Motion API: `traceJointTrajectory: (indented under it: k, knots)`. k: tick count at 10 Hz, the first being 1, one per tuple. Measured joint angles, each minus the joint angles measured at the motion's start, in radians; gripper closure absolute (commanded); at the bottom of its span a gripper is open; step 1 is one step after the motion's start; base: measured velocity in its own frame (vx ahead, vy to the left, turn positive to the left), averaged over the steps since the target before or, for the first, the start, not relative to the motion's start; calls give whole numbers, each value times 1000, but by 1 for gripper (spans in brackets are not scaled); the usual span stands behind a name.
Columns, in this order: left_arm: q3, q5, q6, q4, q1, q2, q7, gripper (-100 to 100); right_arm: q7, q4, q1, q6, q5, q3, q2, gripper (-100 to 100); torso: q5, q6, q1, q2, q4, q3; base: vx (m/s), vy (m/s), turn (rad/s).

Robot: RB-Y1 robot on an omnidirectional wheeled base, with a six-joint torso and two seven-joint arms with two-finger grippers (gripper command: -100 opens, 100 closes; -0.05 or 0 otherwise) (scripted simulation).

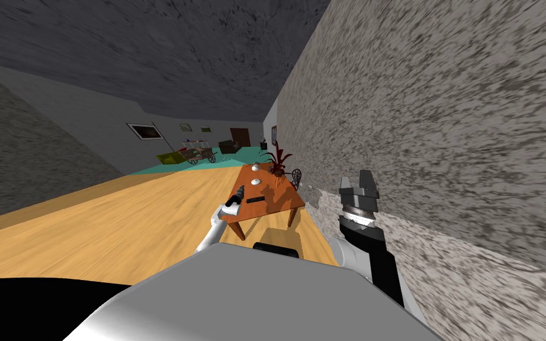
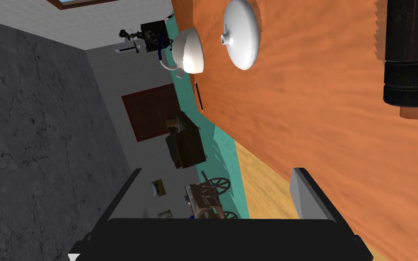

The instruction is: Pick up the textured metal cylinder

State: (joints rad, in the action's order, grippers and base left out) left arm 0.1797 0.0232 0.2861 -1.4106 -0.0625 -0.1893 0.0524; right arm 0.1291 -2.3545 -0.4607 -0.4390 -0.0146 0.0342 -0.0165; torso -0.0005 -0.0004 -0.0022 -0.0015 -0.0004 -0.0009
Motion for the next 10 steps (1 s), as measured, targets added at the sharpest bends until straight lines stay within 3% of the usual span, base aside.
traceJointTrajectory:
  k: [5,10]
  knots:
    - [31,-27,117,141,-73,-14,23,-100,0,0,0,0,0,0,0,0,0,0,0,0,0,0,27,-33,-64]
    - [68,-28,214,262,-127,3,46,-100,0,0,0,0,0,0,0,0,0,0,-1,0,0,0,30,-31,-59]
